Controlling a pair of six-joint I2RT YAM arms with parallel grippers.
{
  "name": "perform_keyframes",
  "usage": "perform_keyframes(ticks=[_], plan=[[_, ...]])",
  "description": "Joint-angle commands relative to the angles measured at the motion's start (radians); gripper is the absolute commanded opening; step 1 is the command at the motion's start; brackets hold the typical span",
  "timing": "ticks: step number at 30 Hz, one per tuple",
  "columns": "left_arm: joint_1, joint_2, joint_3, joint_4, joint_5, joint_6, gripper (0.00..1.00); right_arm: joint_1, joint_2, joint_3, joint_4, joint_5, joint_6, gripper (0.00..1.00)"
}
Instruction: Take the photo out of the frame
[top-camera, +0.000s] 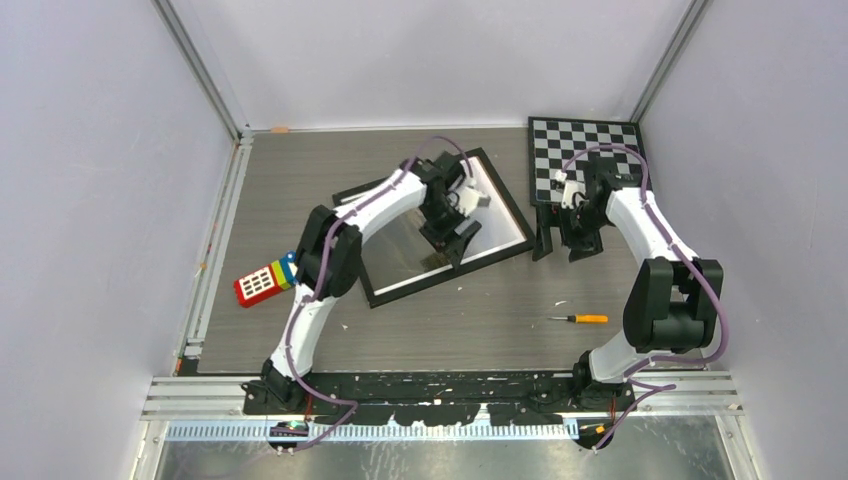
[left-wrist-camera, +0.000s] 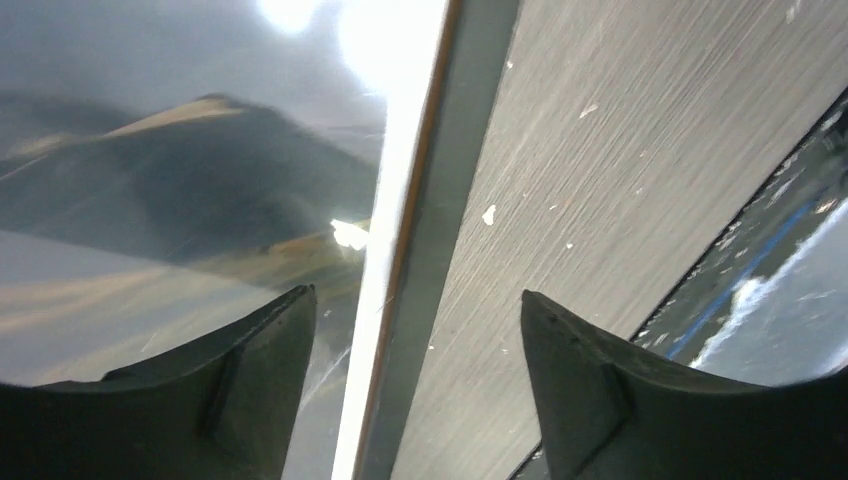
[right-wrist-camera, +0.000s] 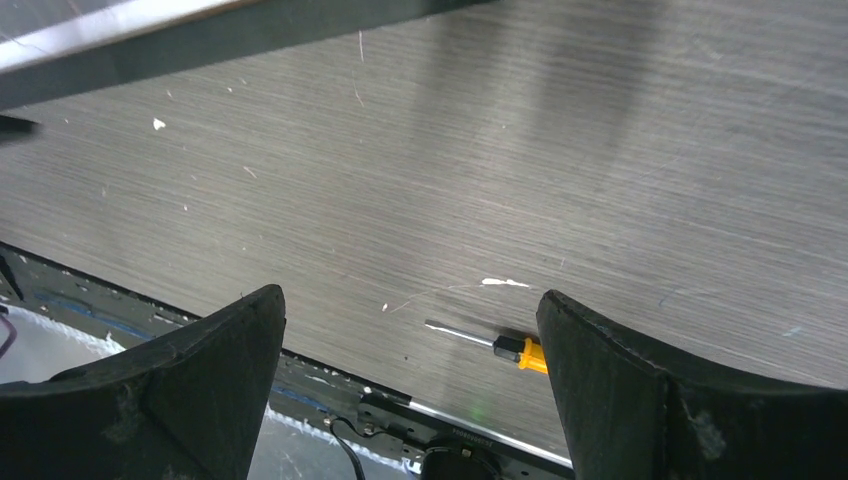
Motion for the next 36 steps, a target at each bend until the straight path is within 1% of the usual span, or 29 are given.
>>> perform_keyframes(ticks=[1,2,5,7,9,13,15,17,27,31,34,36], plan=[[0.151,-0.113,0.115,-0.047,0.058,-0.027,0.88,0.006,-0.025,-0.049,0.024,-0.025,0.013,1.00],[0.191,-0.111,0.132,-0.043,0.052,-0.021,0.92,0.007,-0.034,-0.063,0.035,-0.026,0.011,0.99],[0.315,-0.081,0.193,-0.016,0.062,-0.026,0.99,0.023,-0.052,-0.101,0.060,-0.029,0.007,1.00],[0.390,-0.050,0.244,0.008,0.090,-0.019,1.00,0.038,-0.053,-0.117,0.064,-0.020,-0.006,0.99],[0.451,-0.007,0.313,0.011,0.092,-0.009,1.00,0.094,-0.039,-0.126,0.067,0.024,-0.021,1.00],[0.533,0.084,0.450,0.015,0.037,-0.005,1.00,0.181,0.012,-0.126,0.078,0.096,-0.060,1.00],[0.551,0.124,0.503,0.019,0.013,-0.006,1.00,0.220,0.047,-0.119,0.082,0.125,-0.070,1.00],[0.559,0.152,0.524,0.032,-0.011,-0.004,1.00,0.251,0.087,-0.105,0.084,0.142,-0.073,1.00],[0.559,0.245,0.513,0.055,-0.041,-0.018,1.00,0.326,0.214,-0.049,0.134,0.160,-0.061,1.00],[0.559,0.255,0.475,0.054,-0.023,0.001,1.00,0.330,0.266,-0.027,0.160,0.161,-0.048,1.00],[0.561,0.240,0.417,0.049,-0.020,0.019,1.00,0.330,0.314,0.000,0.188,0.170,-0.027,1.00],[0.565,0.223,0.376,0.040,0.007,0.028,1.00,0.330,0.344,0.023,0.198,0.172,-0.017,1.00]])
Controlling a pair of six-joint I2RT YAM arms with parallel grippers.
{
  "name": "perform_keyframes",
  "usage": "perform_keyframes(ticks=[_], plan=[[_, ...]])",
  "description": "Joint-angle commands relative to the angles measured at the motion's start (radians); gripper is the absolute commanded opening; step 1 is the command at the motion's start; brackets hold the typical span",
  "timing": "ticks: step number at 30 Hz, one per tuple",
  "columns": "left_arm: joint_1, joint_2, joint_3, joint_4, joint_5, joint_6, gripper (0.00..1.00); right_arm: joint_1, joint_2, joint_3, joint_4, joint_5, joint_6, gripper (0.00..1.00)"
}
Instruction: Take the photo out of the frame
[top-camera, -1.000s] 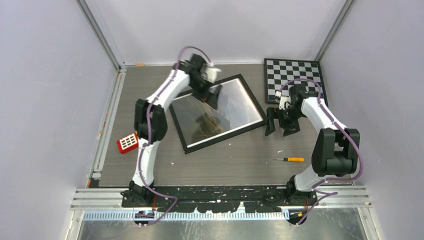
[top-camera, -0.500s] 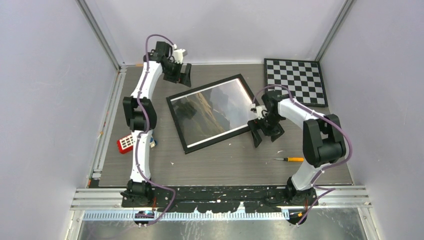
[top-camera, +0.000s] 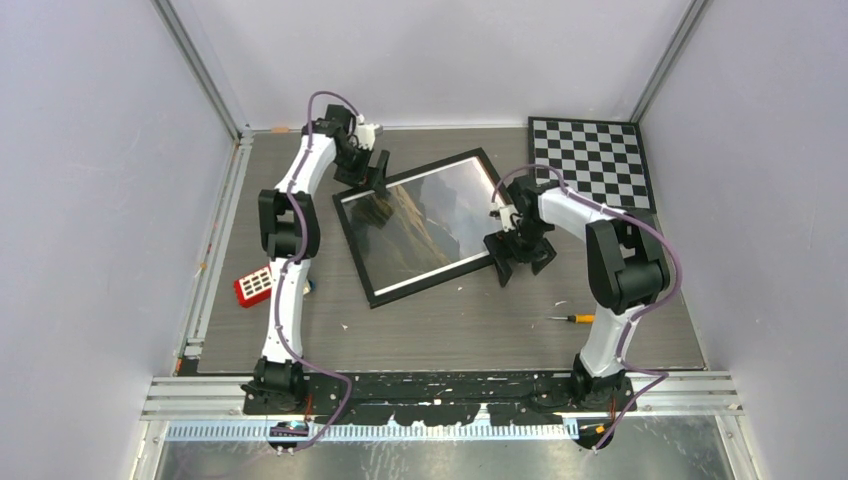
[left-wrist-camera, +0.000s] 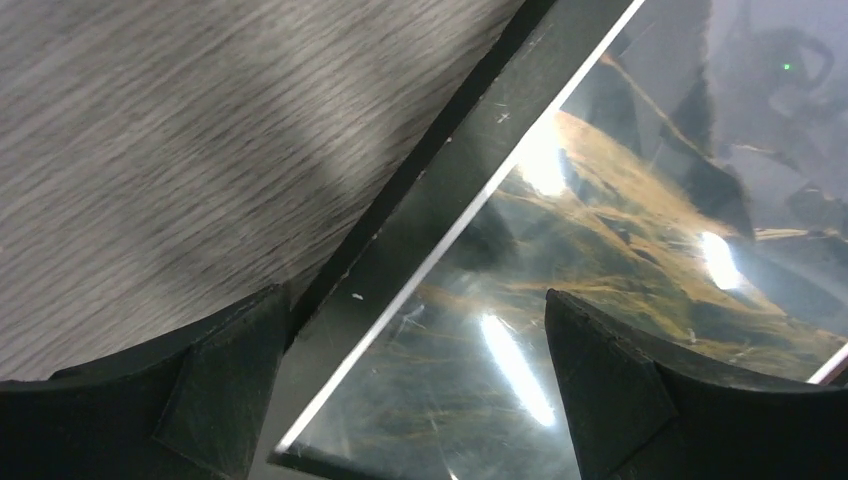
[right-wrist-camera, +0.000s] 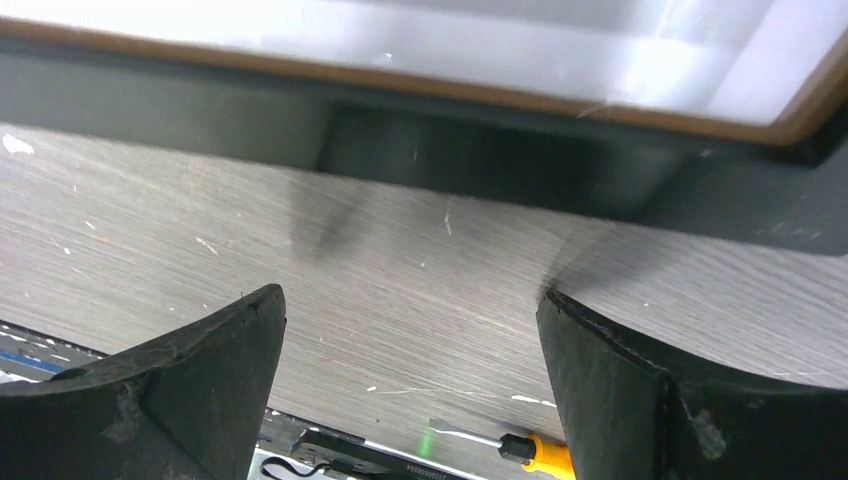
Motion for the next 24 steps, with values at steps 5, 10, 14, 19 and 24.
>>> perform_keyframes(ticks=[5,10,14,19,24], plan=[[0.010,-0.109,-0.184,-0.018,0.077,0.083,1.00,0.003,0.119,0.108,0.086,0.004,0.023,1.00],[0.026,-0.196,-0.316,-0.052,0.154,0.126,1.00,0.005,0.177,0.203,0.068,-0.003,0.011,1.00],[0.032,-0.307,-0.499,-0.019,0.194,0.149,1.00,0.004,0.221,0.273,0.056,0.000,-0.008,0.99],[0.032,-0.472,-0.770,0.073,0.230,0.156,0.99,0.004,0.282,0.377,0.043,0.000,-0.025,1.00],[0.032,-0.571,-0.924,0.097,0.241,0.156,0.98,0.004,0.354,0.506,0.011,-0.041,-0.022,1.00]])
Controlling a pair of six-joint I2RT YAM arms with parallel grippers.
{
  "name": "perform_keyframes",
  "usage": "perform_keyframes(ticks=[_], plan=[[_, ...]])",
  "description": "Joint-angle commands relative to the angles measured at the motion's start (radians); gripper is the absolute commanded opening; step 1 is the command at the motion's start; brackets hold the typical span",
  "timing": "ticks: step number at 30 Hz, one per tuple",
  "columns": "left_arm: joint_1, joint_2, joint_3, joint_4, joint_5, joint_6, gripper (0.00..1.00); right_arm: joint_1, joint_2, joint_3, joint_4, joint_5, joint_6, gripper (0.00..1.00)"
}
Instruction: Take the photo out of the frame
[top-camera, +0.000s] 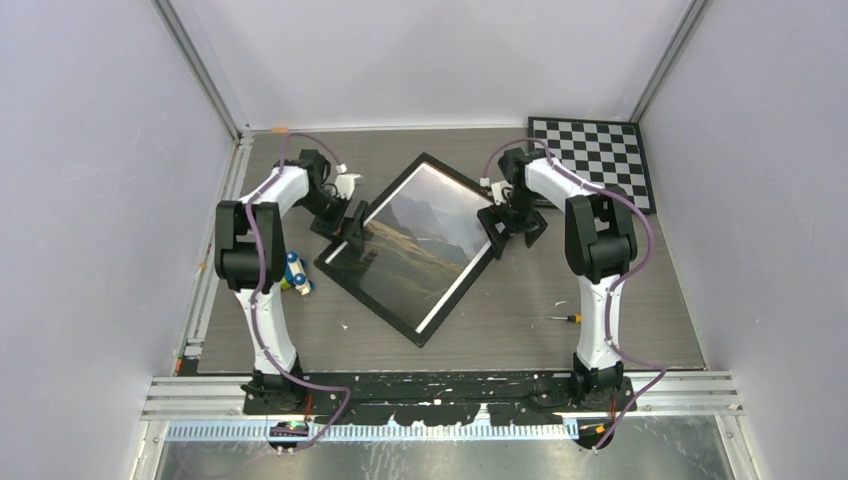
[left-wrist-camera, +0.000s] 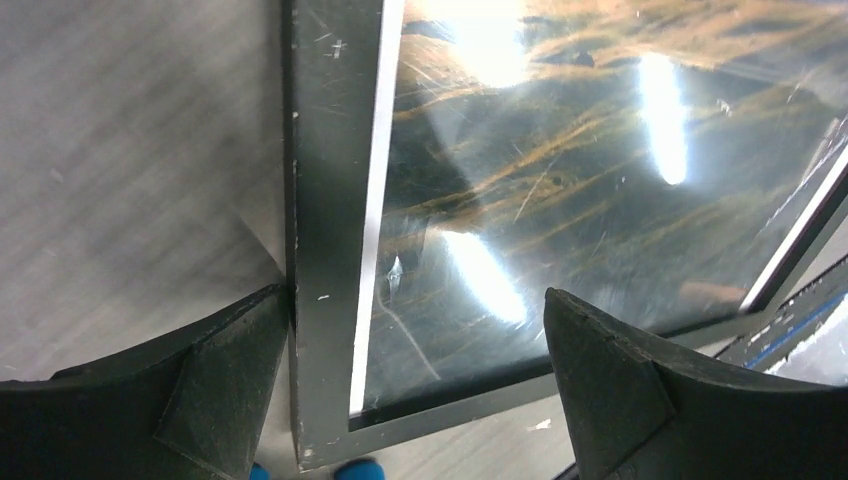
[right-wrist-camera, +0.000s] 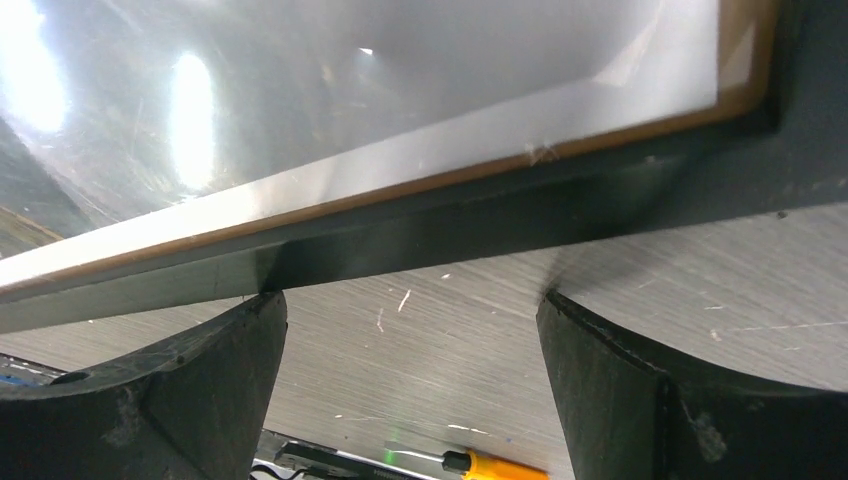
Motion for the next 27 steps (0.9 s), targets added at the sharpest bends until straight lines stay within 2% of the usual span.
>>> perform_keyframes(ticks=[1,9,14,18,27], plan=[[-0.034,-0.109,-0.104,-0.002,0.162,-0.008,0.98,0.012,0.087,0.124,0.158,-0.084,0.019,1.00],[-0.034,-0.201,-0.286,0.065,0.181,-0.053,0.97,0.011,0.188,0.291,0.134,-0.191,0.087,0.99],[-0.037,-0.217,-0.327,0.104,0.192,-0.094,0.96,0.011,0.254,0.376,0.134,-0.221,0.117,1.00],[-0.053,-0.215,-0.334,0.130,0.199,-0.131,0.96,0.011,0.291,0.431,0.126,-0.202,0.120,1.00],[-0.077,-0.218,-0.339,0.210,0.214,-0.266,0.95,-0.010,0.278,0.446,0.125,-0.101,0.126,1.00]])
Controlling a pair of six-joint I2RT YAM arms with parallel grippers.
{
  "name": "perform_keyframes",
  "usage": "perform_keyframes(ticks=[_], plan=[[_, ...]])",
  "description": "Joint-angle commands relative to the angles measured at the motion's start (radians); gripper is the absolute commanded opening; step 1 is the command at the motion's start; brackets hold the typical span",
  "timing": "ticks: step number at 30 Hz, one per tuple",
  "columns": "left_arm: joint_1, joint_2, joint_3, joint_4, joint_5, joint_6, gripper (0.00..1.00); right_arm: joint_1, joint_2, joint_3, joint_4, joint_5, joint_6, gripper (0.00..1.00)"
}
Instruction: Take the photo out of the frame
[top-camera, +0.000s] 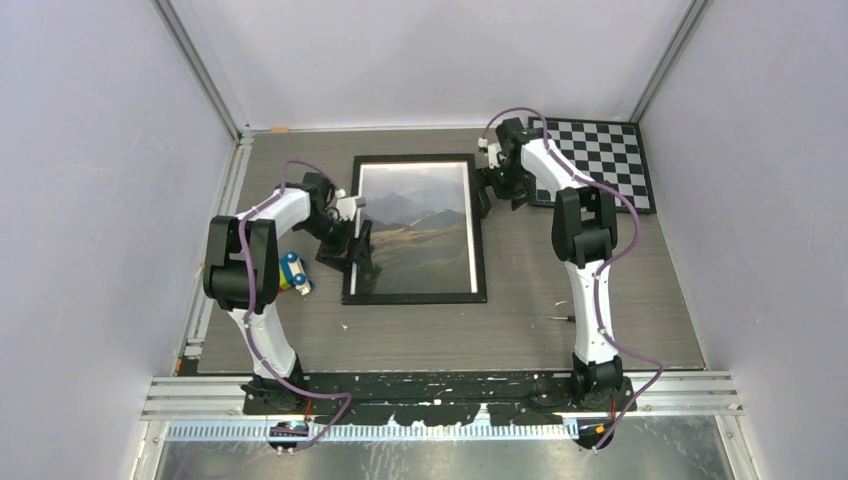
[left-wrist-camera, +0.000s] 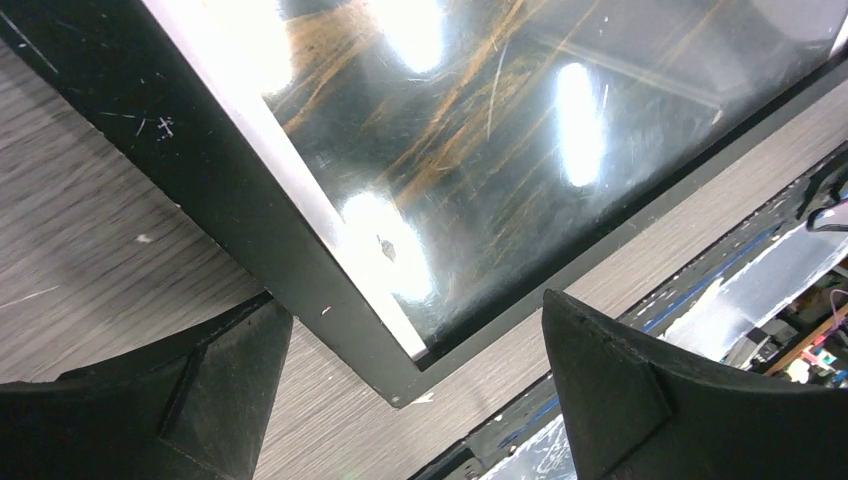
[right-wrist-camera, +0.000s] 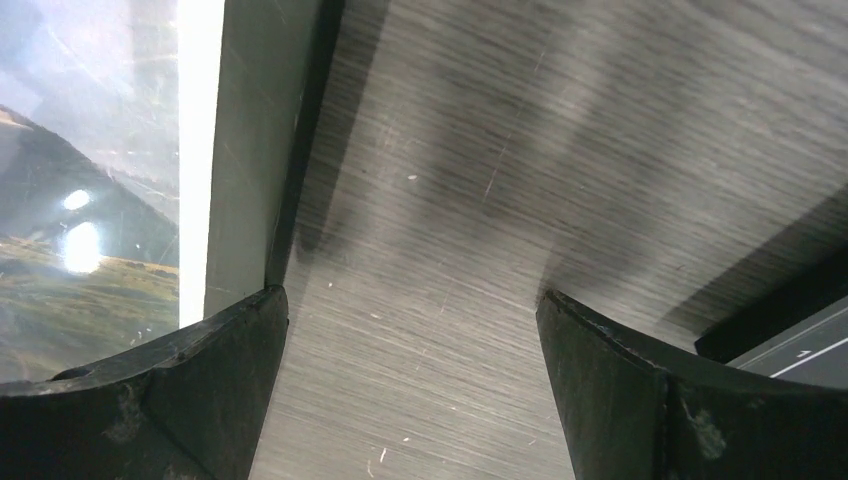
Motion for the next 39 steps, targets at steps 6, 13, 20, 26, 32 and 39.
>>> perform_keyframes(ticks=[6,13,20,26,32,39], plan=[[-0.041,-0.100,0.039,0.131,0.100,-0.050,1.00,-0.028,-0.077,-0.008,0.064,-0.089,0.094,1.00],[-0.044,-0.256,0.176,0.033,-0.028,0.101,1.00,-0.092,-0.363,-0.207,0.119,-0.243,0.189,1.00],[-0.090,-0.345,0.309,-0.118,-0.010,0.302,1.00,-0.118,-0.573,-0.363,0.212,-0.354,0.279,1.00],[-0.142,-0.376,0.322,-0.239,0.106,0.419,1.00,-0.117,-0.701,-0.518,0.297,-0.367,0.291,1.00],[-0.486,-0.451,0.081,-0.032,-0.299,0.415,1.00,-0.126,-0.739,-0.619,0.273,-0.382,0.283,1.00],[-0.712,-0.313,-0.007,0.067,-0.442,0.434,1.00,-0.149,-0.712,-0.669,0.221,-0.424,0.264,0.99]])
